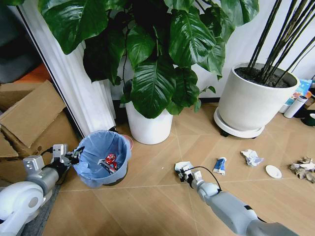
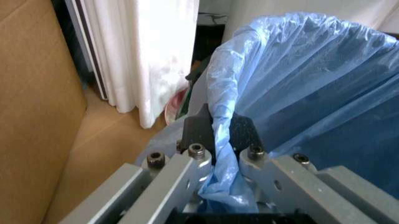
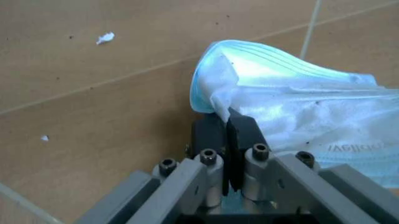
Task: Pick up the trash bin and place the garbage on the floor into it.
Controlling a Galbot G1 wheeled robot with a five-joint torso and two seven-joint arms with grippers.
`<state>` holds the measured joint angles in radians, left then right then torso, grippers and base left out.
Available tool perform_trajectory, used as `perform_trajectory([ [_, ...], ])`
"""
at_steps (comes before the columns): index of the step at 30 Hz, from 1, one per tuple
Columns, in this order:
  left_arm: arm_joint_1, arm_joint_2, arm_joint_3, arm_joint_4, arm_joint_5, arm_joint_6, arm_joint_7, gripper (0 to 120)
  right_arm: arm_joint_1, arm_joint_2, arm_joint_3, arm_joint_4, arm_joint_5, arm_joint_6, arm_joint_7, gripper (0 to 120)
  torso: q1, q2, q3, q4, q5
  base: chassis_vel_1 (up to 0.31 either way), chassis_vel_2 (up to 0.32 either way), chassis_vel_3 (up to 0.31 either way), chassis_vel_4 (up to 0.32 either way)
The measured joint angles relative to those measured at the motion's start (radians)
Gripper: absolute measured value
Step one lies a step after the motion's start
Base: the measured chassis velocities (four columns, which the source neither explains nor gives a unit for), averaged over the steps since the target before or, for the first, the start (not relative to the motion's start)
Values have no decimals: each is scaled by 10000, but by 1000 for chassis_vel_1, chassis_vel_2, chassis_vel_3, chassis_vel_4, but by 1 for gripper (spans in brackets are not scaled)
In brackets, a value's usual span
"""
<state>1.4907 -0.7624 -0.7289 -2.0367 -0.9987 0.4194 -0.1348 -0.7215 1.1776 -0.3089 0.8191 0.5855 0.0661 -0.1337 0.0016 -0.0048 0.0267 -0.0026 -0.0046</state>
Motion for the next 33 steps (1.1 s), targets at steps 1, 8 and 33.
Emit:
perform_trajectory([
  [1,11,-3,5,0,8,0,1,0,-10,-64,18,87,21,1,0,0,0,0,0,-1,0,0,0,0,0],
  [8,51,-34,94,-3,44,-7,1,0,-205,-809,308,1197,102,58,-52,0,0,0,-1,1,1,0,0,0,0],
  [33,5,262,1079,-45,203,-103,-160,0,1353,-2062,-749,6568,3666,2894,-5444,0,0,0,-1,1,-3,0,0,0,0],
])
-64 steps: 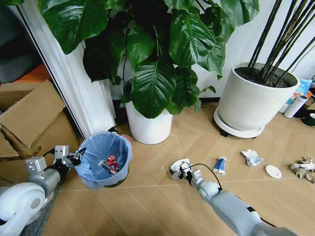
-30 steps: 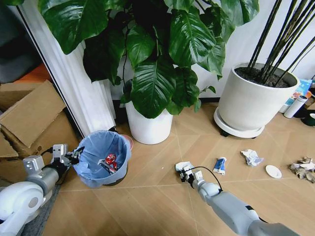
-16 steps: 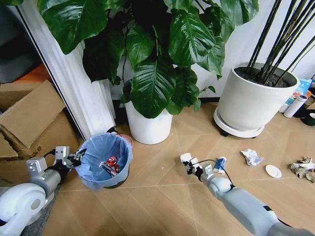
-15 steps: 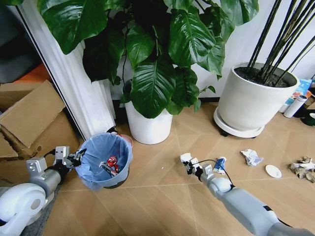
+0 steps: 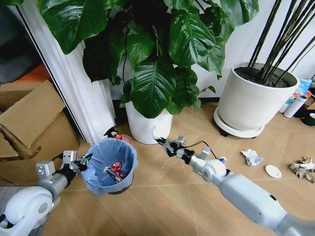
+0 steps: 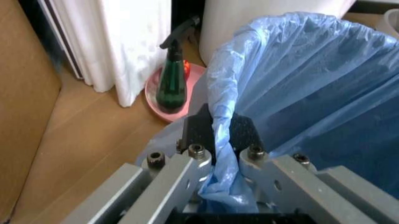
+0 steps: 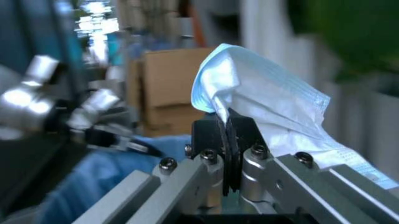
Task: Pick up the trash bin and place the garbage on the floor into it.
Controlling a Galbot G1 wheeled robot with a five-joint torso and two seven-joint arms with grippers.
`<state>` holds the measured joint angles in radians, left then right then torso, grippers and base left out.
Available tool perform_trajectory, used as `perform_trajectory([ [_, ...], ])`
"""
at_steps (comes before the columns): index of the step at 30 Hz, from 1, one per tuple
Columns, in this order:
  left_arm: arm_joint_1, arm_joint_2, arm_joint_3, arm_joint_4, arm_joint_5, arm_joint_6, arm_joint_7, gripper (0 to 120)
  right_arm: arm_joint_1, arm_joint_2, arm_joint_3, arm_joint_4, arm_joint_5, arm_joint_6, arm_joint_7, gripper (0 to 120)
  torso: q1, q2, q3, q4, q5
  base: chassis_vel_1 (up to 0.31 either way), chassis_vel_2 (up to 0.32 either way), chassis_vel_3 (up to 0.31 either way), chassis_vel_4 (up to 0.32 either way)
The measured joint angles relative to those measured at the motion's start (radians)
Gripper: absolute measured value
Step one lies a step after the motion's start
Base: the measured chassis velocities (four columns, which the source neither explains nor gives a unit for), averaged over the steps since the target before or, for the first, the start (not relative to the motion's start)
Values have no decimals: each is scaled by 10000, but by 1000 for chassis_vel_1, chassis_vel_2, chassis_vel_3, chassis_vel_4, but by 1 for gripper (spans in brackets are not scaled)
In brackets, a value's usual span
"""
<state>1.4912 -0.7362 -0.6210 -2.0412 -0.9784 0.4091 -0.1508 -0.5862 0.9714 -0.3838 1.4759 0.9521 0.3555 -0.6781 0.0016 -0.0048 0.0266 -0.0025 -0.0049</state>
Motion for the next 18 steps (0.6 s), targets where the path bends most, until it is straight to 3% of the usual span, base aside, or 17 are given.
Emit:
perform_trajectory([
  [6,-154,194,266,96,7,-14,5,0,1802,298,-1842,-298,-439,212,-617,0,0,0,1,-1,0,0,0,0,0],
  [18,-356,307,401,199,-1,28,41,0,3372,1147,-3137,-1033,-1067,211,-1021,0,0,0,0,-1,-1,0,0,0,0],
])
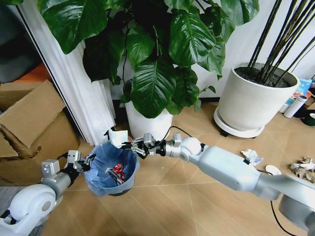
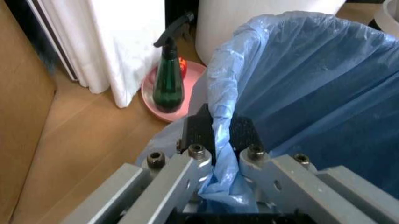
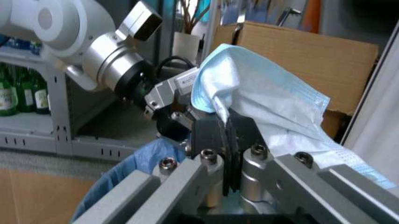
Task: Pick up the trash bin and place the garbage on the floor into it.
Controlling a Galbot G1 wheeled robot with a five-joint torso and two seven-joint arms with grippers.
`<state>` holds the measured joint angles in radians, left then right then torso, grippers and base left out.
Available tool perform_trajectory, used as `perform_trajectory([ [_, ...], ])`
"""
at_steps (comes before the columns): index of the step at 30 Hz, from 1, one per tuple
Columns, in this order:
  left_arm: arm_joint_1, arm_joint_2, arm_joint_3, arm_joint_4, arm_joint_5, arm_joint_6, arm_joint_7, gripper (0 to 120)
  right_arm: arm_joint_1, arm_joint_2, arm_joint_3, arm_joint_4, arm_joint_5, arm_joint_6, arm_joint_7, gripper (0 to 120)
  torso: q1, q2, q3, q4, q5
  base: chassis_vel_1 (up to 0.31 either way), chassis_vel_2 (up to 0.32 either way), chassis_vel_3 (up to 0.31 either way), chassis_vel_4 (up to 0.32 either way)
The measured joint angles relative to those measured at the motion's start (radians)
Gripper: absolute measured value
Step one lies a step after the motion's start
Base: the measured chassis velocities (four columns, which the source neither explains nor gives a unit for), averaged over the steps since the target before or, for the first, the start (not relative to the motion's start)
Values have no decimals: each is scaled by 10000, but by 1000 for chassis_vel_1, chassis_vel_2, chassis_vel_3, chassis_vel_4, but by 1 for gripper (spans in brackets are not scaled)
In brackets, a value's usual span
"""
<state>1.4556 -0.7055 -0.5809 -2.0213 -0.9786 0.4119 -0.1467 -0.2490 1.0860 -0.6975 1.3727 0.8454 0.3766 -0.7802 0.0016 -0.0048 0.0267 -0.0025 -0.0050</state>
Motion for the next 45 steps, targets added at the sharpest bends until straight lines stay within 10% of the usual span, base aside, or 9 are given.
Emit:
perform_trajectory([
  [10,-164,-8,131,3,-122,3,44,0,289,443,-471,-467,-179,-188,-193,7,0,0,0,0,0,0,0,0,0],
  [35,-29,-18,-99,-125,-257,-151,81,0,225,165,90,-949,-863,-377,-720,98,0,0,-1,-1,3,0,0,0,0],
  [45,-85,7,-23,-159,-315,-286,253,0,214,311,187,-1069,-1143,-165,-730,100,0,0,0,-1,3,0,0,0,0],
])
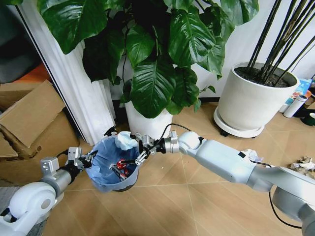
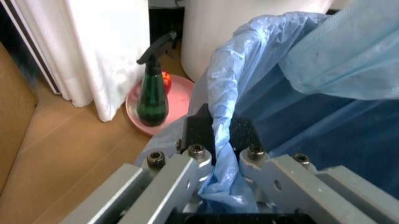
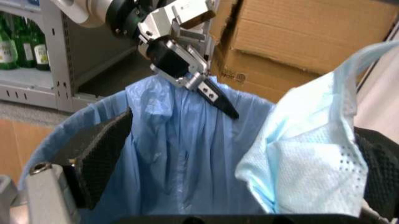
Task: Pick up the trash bin and place the garbage on the floor into it.
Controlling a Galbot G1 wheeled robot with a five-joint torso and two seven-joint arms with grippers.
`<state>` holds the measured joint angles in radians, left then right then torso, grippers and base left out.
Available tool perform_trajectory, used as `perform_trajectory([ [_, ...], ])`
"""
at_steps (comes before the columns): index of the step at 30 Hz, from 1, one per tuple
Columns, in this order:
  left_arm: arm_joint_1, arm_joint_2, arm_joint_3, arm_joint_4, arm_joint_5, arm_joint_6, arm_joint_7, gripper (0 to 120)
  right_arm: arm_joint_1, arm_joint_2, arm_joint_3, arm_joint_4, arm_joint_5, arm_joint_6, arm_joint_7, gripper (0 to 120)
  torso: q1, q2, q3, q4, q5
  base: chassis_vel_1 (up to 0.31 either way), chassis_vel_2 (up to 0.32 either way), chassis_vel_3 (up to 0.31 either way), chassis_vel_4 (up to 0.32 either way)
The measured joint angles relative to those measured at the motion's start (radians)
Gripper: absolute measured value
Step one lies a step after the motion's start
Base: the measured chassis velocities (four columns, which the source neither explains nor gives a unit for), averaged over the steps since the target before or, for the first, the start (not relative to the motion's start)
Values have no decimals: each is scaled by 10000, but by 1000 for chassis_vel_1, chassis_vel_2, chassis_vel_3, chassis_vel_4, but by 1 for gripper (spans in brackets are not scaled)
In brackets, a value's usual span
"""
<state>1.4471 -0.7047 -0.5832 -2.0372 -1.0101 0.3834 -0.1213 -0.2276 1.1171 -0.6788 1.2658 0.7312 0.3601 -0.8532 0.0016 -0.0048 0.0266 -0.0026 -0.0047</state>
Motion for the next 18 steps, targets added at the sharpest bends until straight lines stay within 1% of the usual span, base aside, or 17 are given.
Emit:
perform_trajectory([
  [1,0,0,0,0,0,0,0,0,0,0,0,0,0,0,0,100,0,0,0,0,0,0,0,0,0],
  [4,3,0,64,0,29,-1,4,0,151,244,234,-58,-1160,336,47,100,0,0,0,4,-1,0,0,0,0],
  [6,3,-20,92,2,49,1,-12,0,198,298,359,28,-1729,515,460,100,0,0,0,3,-1,0,0,0,0],
  [7,3,-20,92,2,49,1,-12,0,198,298,359,28,-1729,515,460,100,0,0,0,3,-1,0,0,0,0],
  [9,-2,-45,112,13,58,13,-37,0,198,455,730,116,-2684,811,1140,100,0,0,0,0,-1,0,0,0,0],
  [10,-6,-47,118,18,62,18,-42,0,191,494,825,159,-2927,943,1458,100,0,0,0,2,-1,0,0,0,0],
  [11,-6,-47,118,18,62,18,-42,0,191,494,825,159,-2927,943,1458,100,0,0,0,2,-1,0,0,0,0],
  [13,-37,-52,128,44,71,29,-65,0,155,495,877,293,-3449,1264,2352,100,0,0,0,3,0,0,0,0,0],
  [15,-55,-52,132,49,72,32,-70,0,151,486,905,353,-3508,1358,2348,100,0,0,0,2,-1,0,0,0,0],
  [18,-115,-59,135,52,67,41,-100,0,100,128,503,720,-2371,1226,2304,100,0,0,0,2,-1,0,0,0,0],
])
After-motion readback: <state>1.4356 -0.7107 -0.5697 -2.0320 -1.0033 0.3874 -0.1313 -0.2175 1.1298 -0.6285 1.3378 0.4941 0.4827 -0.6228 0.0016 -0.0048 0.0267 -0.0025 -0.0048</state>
